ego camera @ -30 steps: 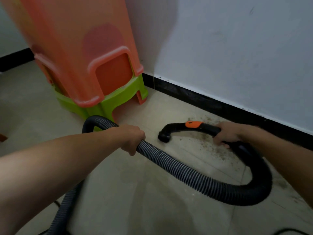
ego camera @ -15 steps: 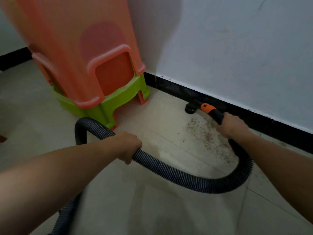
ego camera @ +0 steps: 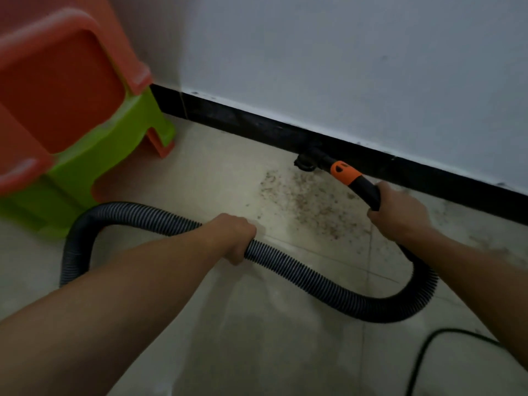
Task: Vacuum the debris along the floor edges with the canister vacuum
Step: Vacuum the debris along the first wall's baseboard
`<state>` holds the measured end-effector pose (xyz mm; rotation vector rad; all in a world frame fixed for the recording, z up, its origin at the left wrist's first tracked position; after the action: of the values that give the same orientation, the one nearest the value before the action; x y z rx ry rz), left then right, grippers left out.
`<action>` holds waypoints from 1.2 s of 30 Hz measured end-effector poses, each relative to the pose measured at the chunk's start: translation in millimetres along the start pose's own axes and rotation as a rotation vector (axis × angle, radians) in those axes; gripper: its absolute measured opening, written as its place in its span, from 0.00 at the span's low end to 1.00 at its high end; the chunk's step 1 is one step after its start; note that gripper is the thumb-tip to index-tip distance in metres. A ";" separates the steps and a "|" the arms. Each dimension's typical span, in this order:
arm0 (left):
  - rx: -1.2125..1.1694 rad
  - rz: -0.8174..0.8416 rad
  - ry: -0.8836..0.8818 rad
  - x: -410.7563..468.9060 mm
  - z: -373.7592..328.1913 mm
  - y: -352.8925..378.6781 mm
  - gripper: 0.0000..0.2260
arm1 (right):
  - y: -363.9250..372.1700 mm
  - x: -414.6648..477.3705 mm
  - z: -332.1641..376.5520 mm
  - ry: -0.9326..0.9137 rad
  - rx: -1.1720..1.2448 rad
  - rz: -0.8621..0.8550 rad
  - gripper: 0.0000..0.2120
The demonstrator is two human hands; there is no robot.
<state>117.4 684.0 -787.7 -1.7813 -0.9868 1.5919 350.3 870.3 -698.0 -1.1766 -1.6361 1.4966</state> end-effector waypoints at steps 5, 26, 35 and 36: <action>0.023 -0.002 0.052 15.2 -11.5 -3.5 0.18 | 10.9 -14.7 -33.4 0.121 0.054 0.030 0.13; 0.146 0.025 -0.083 -64.0 -9.1 -28.3 0.16 | 34.5 -39.9 -60.7 0.240 0.327 0.089 0.17; 0.134 0.022 -0.174 -78.8 -12.2 -52.9 0.15 | 41.5 -56.1 -56.5 0.216 0.500 0.218 0.17; 0.135 0.016 -0.199 -85.8 -5.5 -53.5 0.15 | 38.9 -54.6 -66.2 0.249 0.502 0.199 0.18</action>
<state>111.7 645.8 -694.1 -1.5670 -0.9306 1.8286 439.4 847.6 -718.6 -1.1979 -0.9259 1.6759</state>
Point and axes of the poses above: each hand's wrist, its own x-axis towards the middle knuckle, its own y-axis out of the palm, z = x × y, the point moved 9 cm from there along x, towards the middle knuckle, and after that the axes turned 13 degrees about -x, right-handed, at the moved point
